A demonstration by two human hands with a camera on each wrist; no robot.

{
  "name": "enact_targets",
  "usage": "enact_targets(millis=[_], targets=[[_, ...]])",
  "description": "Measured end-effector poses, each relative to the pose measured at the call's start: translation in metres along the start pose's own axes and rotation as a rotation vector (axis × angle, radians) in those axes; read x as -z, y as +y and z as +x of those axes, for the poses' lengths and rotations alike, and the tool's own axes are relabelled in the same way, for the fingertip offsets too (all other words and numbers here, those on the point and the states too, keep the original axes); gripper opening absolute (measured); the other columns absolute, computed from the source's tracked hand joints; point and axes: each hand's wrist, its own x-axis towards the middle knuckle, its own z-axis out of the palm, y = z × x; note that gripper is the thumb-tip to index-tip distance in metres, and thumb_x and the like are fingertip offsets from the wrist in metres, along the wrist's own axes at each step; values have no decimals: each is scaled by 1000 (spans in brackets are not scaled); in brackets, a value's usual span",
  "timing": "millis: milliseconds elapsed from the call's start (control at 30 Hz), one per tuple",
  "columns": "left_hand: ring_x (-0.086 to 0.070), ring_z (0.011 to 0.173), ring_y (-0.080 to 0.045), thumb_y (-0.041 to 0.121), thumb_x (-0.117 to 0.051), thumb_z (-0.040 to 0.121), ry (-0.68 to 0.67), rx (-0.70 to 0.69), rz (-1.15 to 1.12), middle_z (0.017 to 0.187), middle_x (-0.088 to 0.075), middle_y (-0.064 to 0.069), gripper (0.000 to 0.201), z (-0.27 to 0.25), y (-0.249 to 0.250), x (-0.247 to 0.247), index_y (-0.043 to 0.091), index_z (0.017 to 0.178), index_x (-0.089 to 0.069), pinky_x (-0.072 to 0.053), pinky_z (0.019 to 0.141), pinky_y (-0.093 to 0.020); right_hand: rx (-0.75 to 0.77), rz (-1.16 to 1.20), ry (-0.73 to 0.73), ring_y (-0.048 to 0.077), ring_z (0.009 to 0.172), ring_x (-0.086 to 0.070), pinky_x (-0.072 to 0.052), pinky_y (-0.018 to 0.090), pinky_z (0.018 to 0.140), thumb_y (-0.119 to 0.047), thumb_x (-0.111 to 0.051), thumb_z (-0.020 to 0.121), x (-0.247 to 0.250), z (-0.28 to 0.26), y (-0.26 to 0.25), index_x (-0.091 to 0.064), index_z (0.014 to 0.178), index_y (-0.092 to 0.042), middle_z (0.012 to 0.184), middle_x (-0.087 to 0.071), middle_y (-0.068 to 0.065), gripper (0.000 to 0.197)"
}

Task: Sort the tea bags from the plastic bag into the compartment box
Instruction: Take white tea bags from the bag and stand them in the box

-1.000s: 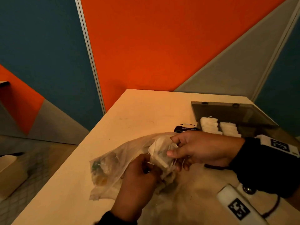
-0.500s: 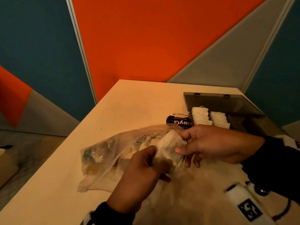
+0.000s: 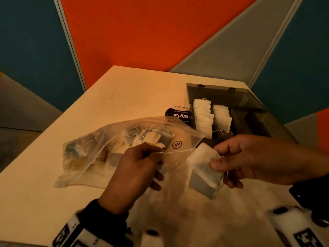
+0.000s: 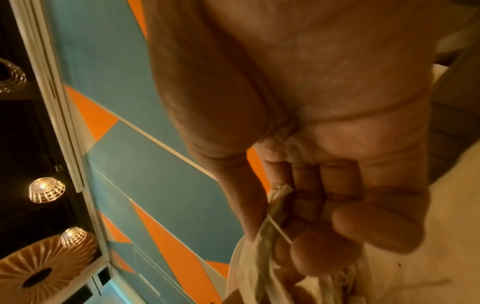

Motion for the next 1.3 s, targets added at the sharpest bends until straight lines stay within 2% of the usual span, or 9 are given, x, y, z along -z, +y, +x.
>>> enact_targets(millis=[67, 200, 300, 367, 500, 833, 1067, 1200, 1300], targets=[[-70, 74, -25, 5, -51, 95, -46, 27, -79, 104, -64, -6, 25, -4, -2, -8, 20, 111, -62, -61, 58, -43, 7, 50, -11, 18, 72, -60, -48, 26, 60, -23, -64, 84, -1, -5, 5, -72, 106, -5, 101, -71, 14, 29], [-66, 99, -39, -11, -54, 74, -285, 193, -528, 112, -67, -18, 49, -14, -7, -21, 11, 118, -55, -56, 80, -56, 36, 128, -1, 18, 73, -60, -49, 26, 62, -21, -63, 87, -2, -6, 11, -70, 111, -5, 107, -70, 14, 29], [-65, 104, -45, 2, -68, 65, -566, 234, -645, 119, -65, -24, 64, -20, -14, -26, 13, 126, -54, -50, 88, -63, 44, 144, -26, 22, 81, -59, -50, 25, 63, -19, -64, 89, -6, -2, 15, -66, 117, -6, 114, -69, 17, 31], [-68, 97, -42, 1, -73, 73, -619, 176, -549, 116, -67, -25, 58, -21, -19, -28, 12, 127, -54, -54, 86, -59, 42, 112, -23, 25, 86, -58, -50, 24, 63, -20, -63, 87, -10, 0, 15, -67, 118, -8, 113, -70, 16, 33], [-72, 81, -35, -4, -63, 85, -427, 47, -321, 97, -74, -19, 26, -18, -24, -28, 2, 111, -61, -61, 71, -44, 51, -83, 116, 19, 73, -62, -47, 26, 62, -27, -65, 83, -12, 2, 14, -72, 111, -17, 99, -75, 8, 30], [-74, 79, -29, 2, -62, 89, -195, -29, -150, 89, -75, -13, 18, -14, -22, -4, 5, 106, -67, -60, 69, -42, -34, -295, 464, 13, 62, -63, -45, 27, 57, -27, -64, 89, 0, 1, 18, -73, 94, -24, 76, -74, -4, 10], [-75, 75, -27, 16, -56, 94, -119, 39, -278, 92, -73, -16, 17, -12, -15, -5, 7, 100, -70, -62, 65, -44, -20, -290, 445, 14, 60, -55, -49, 26, 61, -31, -63, 89, -12, 1, 14, -76, 80, -21, 68, -69, 4, 19], [-72, 88, -31, 16, -61, 90, -59, 94, -395, 94, -73, -14, 17, -7, -22, -7, 11, 86, -77, -62, 67, -45, 39, -206, 434, 11, 61, -60, -50, 24, 62, -22, -65, 88, -15, -1, 18, -73, 93, -23, 76, -74, -1, 10], [-68, 101, -33, 23, -62, 86, -73, 122, -463, 106, -73, -15, 23, -7, -27, -8, 12, 99, -76, -59, 73, -41, 87, -11, 422, 17, 72, -65, -51, 27, 63, -23, -69, 80, -21, -5, 29, -75, 91, -22, 86, -74, -2, 13]])
